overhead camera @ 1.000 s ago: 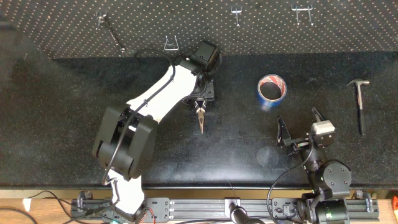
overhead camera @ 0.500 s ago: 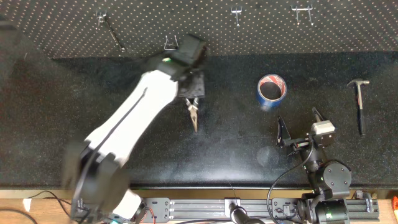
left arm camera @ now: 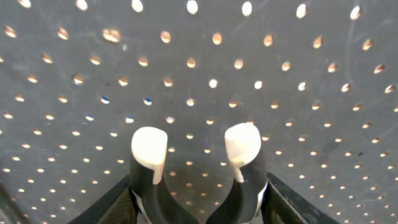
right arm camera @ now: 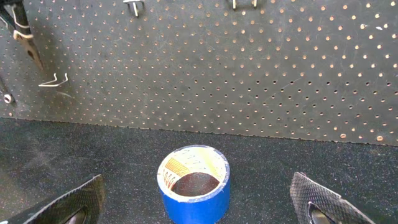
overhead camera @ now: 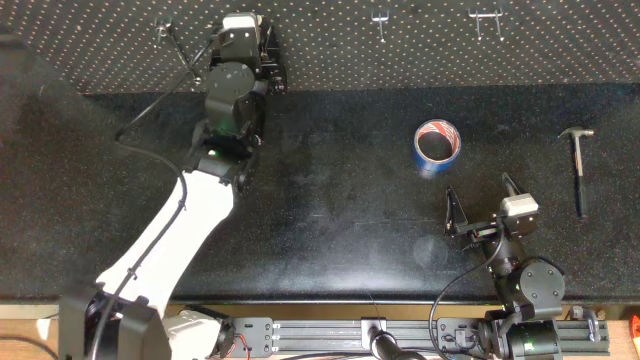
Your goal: Place Tools Onto Pegboard
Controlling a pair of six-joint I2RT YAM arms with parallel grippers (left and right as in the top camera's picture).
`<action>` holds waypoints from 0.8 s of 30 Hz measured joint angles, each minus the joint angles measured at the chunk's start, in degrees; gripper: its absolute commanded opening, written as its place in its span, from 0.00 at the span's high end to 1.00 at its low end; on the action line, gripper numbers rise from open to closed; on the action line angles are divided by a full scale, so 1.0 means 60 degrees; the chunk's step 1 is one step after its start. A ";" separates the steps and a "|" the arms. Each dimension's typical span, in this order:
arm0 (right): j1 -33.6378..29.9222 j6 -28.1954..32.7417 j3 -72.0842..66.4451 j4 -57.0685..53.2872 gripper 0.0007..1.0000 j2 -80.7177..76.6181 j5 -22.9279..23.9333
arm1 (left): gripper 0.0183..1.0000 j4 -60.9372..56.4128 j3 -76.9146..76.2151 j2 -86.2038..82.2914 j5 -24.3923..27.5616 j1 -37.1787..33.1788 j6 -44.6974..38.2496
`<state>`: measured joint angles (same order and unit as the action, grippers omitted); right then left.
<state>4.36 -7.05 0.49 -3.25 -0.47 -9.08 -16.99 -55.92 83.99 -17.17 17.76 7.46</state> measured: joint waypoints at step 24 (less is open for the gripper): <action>0.0000 0.0000 -0.0004 0.0000 0.02 0.0000 0.0000 | 0.00 -0.1020 -0.0007 0.2007 0.0007 -0.0124 -0.0098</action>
<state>4.36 -7.05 0.47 -3.25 -0.47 -9.08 -23.11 -55.96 96.03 -17.12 17.02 6.87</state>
